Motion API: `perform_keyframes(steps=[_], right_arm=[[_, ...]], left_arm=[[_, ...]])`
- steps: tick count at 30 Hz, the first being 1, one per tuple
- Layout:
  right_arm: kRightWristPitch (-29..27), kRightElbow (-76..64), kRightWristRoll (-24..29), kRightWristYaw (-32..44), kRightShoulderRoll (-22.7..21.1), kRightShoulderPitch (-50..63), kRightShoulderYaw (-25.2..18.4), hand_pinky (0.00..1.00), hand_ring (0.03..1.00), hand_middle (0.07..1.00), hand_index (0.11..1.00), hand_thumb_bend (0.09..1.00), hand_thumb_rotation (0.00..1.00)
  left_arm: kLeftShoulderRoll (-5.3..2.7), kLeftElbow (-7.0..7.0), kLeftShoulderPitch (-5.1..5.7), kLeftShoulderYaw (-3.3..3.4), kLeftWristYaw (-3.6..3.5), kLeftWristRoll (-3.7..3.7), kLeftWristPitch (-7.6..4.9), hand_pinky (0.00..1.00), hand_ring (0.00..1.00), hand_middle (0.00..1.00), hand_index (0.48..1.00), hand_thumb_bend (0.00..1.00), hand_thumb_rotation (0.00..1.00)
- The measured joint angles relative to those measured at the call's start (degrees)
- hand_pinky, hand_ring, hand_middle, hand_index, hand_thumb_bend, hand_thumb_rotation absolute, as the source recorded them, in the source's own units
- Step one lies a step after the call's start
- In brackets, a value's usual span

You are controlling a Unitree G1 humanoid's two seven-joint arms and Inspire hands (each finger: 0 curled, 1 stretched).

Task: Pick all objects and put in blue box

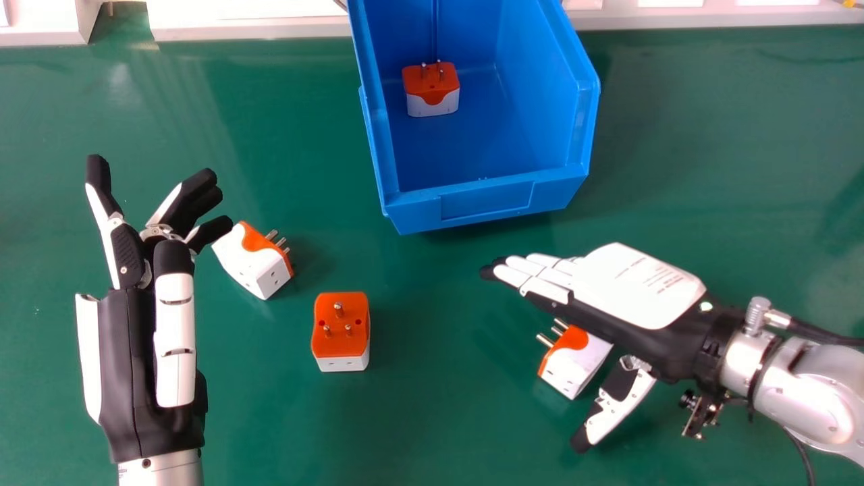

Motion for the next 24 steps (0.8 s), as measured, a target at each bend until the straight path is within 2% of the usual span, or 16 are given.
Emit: perform_keyframes(steps=[9, 13, 17, 24], right_arm=[[-0.40, 4.67, -3.48, -2.09, -0.03, -3.37, 3.10, 0.74, 0.895, 0.936, 0.928, 1.000, 0.21], [-0.53, 4.97, -4.03, -2.13, -0.44, -4.91, 3.19, 0.74, 0.890, 0.930, 0.919, 1.000, 0.20], [0.23, 4.96, -4.66, -2.58, -1.15, -5.84, 3.18, 0.73, 0.873, 0.917, 0.907, 1.000, 0.19], [1.59, 4.87, -5.27, -4.03, -2.08, -6.17, 3.18, 0.72, 0.868, 0.910, 0.905, 1.000, 0.19]], left_arm=[[0.00, -0.13, 0.41, 0.03, 0.11, 0.03, 0.02, 0.75, 0.82, 0.83, 0.783, 0.46, 0.89], [0.00, -0.14, 0.51, 0.07, 0.04, -0.01, 0.02, 0.75, 0.82, 0.83, 0.784, 0.46, 0.89], [0.02, -0.21, 0.59, 0.03, -0.03, -0.46, 0.02, 0.75, 0.82, 0.83, 0.784, 0.46, 0.89], [0.09, -0.45, 0.75, 0.02, -0.05, -0.43, 0.14, 0.75, 0.82, 0.83, 0.784, 0.45, 0.89]])
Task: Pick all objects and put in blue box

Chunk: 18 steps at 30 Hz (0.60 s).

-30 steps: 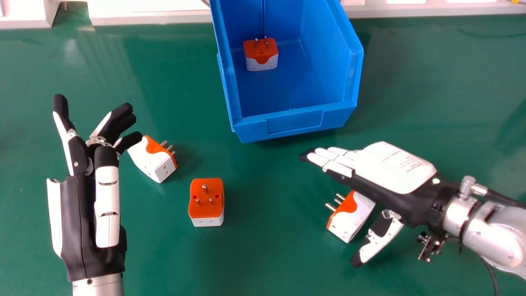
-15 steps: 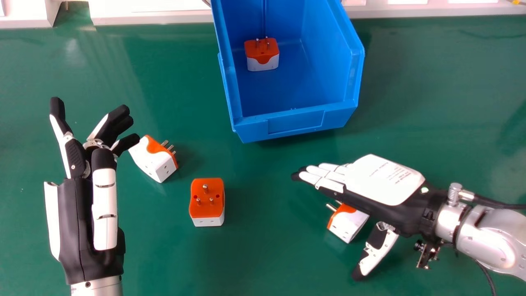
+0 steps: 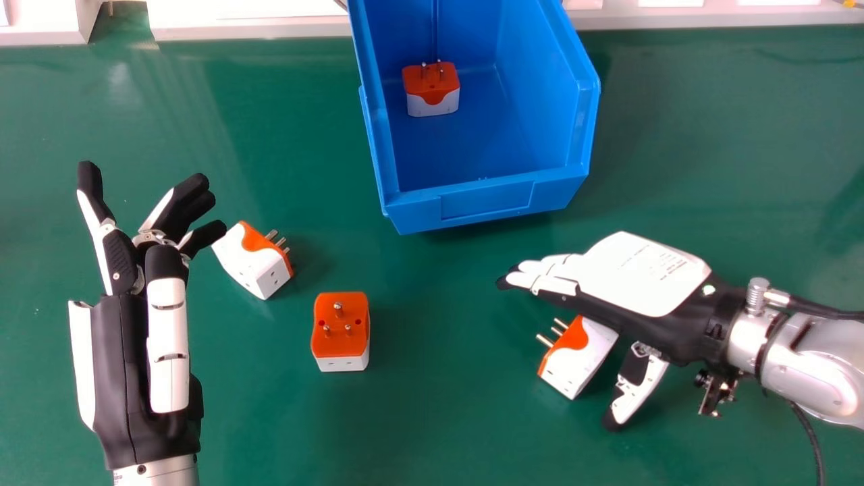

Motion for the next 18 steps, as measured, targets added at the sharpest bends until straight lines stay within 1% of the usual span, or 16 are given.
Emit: perform_keyframes(steps=[3, 10, 13, 18], right_arm=[[0.02, 0.03, -1.03, -0.64, -0.03, -0.56, 0.03, 0.72, 0.867, 0.910, 0.905, 1.000, 0.19], [0.17, 0.82, -1.56, -1.51, -0.03, -1.95, 0.82, 0.69, 0.844, 0.897, 0.892, 1.000, 0.14], [0.16, 0.83, -1.67, -2.14, -0.02, -1.96, 1.06, 0.66, 0.827, 0.888, 0.888, 1.000, 0.11], [0.12, 1.07, -1.91, -4.44, -0.02, -1.96, 1.43, 0.64, 0.812, 0.878, 0.883, 1.000, 0.11]], left_arm=[[0.00, -0.18, 0.03, -0.02, 0.00, 0.01, 0.19, 0.75, 0.82, 0.83, 0.784, 0.45, 0.89], [0.03, -0.19, 0.02, 0.05, 0.01, 0.08, 0.20, 0.75, 0.82, 0.83, 0.783, 0.45, 0.89], [0.04, -0.13, 0.01, 0.05, -0.03, -0.04, 0.18, 0.75, 0.82, 0.83, 0.783, 0.45, 0.89], [0.04, -0.13, -0.01, 0.03, -0.02, -0.01, 0.17, 0.75, 0.82, 0.83, 0.782, 0.45, 0.89]])
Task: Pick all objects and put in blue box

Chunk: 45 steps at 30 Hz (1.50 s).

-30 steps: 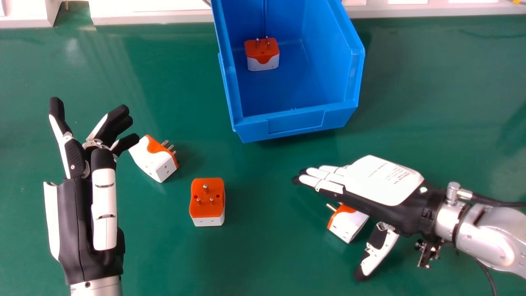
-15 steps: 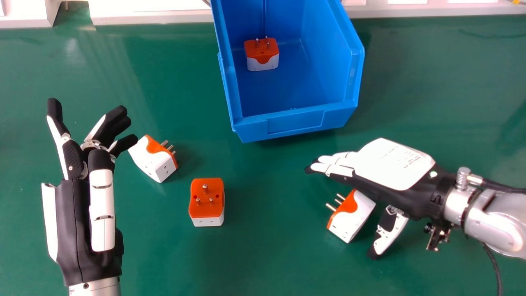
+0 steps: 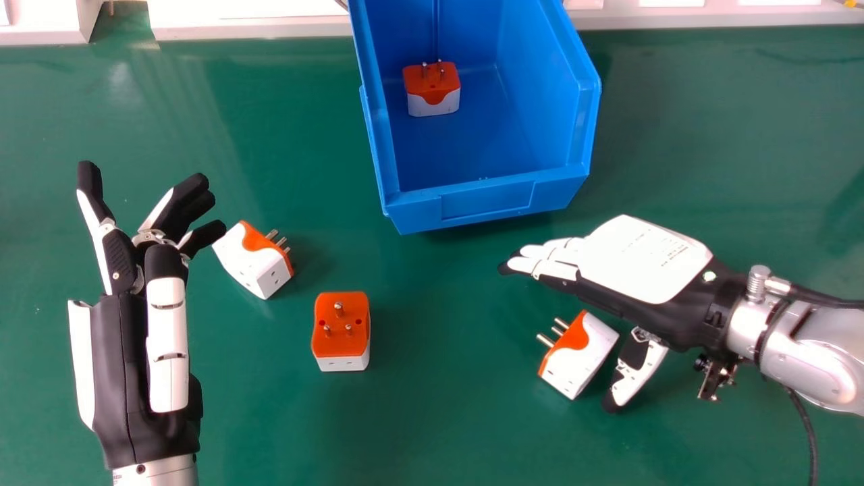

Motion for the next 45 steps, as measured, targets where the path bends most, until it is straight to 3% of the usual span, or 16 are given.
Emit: perform_keyframes(steps=[12, 19, 27, 29, 33, 35, 38, 45], right_arm=[[4.14, -0.24, -6.17, -8.89, 1.24, -0.36, 4.53, 0.66, 0.817, 0.869, 0.883, 1.000, 0.12], [4.82, 0.05, -6.29, -10.55, 1.67, -0.83, 6.44, 0.66, 0.814, 0.872, 0.885, 1.000, 0.09], [4.40, 0.90, -6.15, -11.53, 1.67, -1.66, 7.76, 0.60, 0.780, 0.854, 0.853, 1.000, 0.06], [4.40, 1.07, -6.23, -12.25, 1.64, -1.79, 8.20, 0.56, 0.730, 0.804, 0.810, 0.991, 0.03], [3.00, 2.96, -5.37, -13.94, 1.73, -2.05, 8.44, 0.47, 0.537, 0.612, 0.628, 0.870, 0.00], [1.57, 4.55, -4.21, -14.59, 1.94, -2.15, 8.42, 0.41, 0.469, 0.573, 0.526, 0.606, 0.09], [-0.56, 6.93, -3.38, -16.05, 2.26, -2.37, 8.34, 0.38, 0.428, 0.492, 0.506, 0.540, 0.01], [-1.58, 8.47, -4.17, -18.74, 2.32, -3.01, 8.98, 0.37, 0.417, 0.472, 0.502, 0.526, 0.00]], left_arm=[[-0.07, -0.01, -0.16, -0.02, -0.01, -0.33, -0.01, 0.75, 0.82, 0.83, 0.781, 0.44, 0.90], [-0.07, 0.00, -0.10, -0.01, -0.03, -0.80, -0.01, 0.75, 0.81, 0.82, 0.779, 0.44, 0.90], [-0.08, -0.01, -0.05, -0.06, -0.04, -0.76, -0.02, 0.74, 0.81, 0.82, 0.778, 0.44, 0.90], [-0.08, -0.01, -0.04, -0.06, -0.05, -0.76, -0.02, 0.74, 0.81, 0.82, 0.778, 0.44, 0.90], [-0.07, -0.01, -0.04, -0.09, -0.55, -1.07, -0.01, 0.75, 0.81, 0.82, 0.779, 0.44, 0.90], [-0.07, -0.01, -0.03, -0.09, -0.78, -1.08, -0.01, 0.75, 0.81, 0.82, 0.779, 0.44, 0.90], [-0.07, -0.01, -0.01, -0.10, -1.14, -1.13, -0.01, 0.76, 0.81, 0.82, 0.779, 0.44, 0.90], [-0.17, -0.34, 0.02, -0.34, -1.26, -1.47, 0.02, 0.76, 0.82, 0.82, 0.780, 0.44, 0.90]])
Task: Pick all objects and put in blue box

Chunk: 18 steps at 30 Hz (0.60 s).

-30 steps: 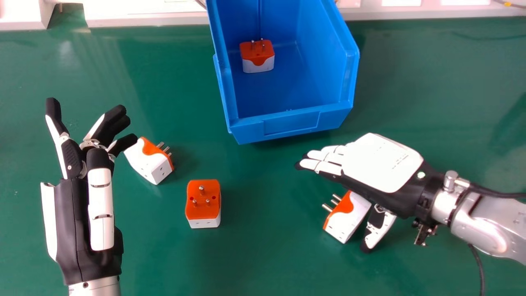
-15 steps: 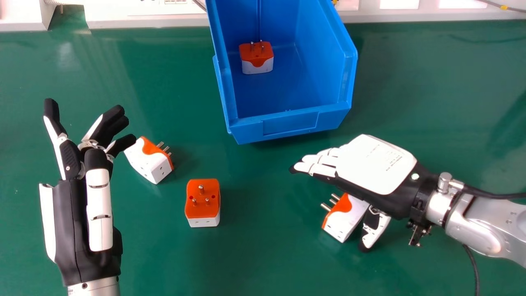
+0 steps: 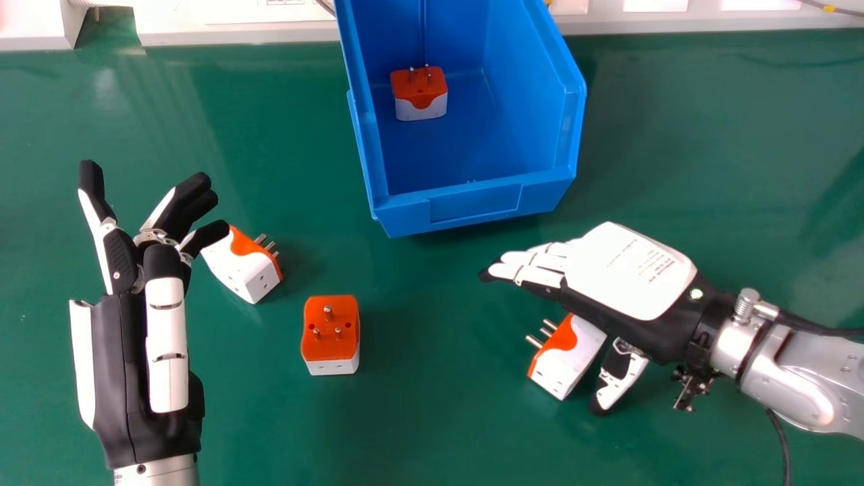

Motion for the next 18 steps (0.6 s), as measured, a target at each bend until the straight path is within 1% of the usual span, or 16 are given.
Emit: perform_keyframes(steps=[6, 9, 18], right_arm=[[-0.07, 0.15, -1.08, -1.83, -0.06, -0.26, 0.54, 0.35, 0.411, 0.474, 0.499, 0.527, 0.00], [-0.28, 0.17, -1.81, -2.64, -0.10, -0.33, 0.62, 0.34, 0.410, 0.476, 0.496, 0.527, 0.00], [-1.24, 0.84, -1.81, -2.79, -0.11, -0.52, 0.50, 0.32, 0.408, 0.480, 0.492, 0.527, 0.00]], left_arm=[[0.00, -0.12, -0.01, -0.07, -0.06, -0.26, 0.00, 0.76, 0.82, 0.82, 0.780, 0.44, 0.90], [0.00, -0.17, 0.00, -0.07, 0.00, -0.23, 0.00, 0.75, 0.82, 0.82, 0.779, 0.44, 0.90], [0.00, -0.38, 0.03, -0.02, 0.12, 0.05, 0.00, 0.75, 0.81, 0.82, 0.779, 0.44, 0.90]])
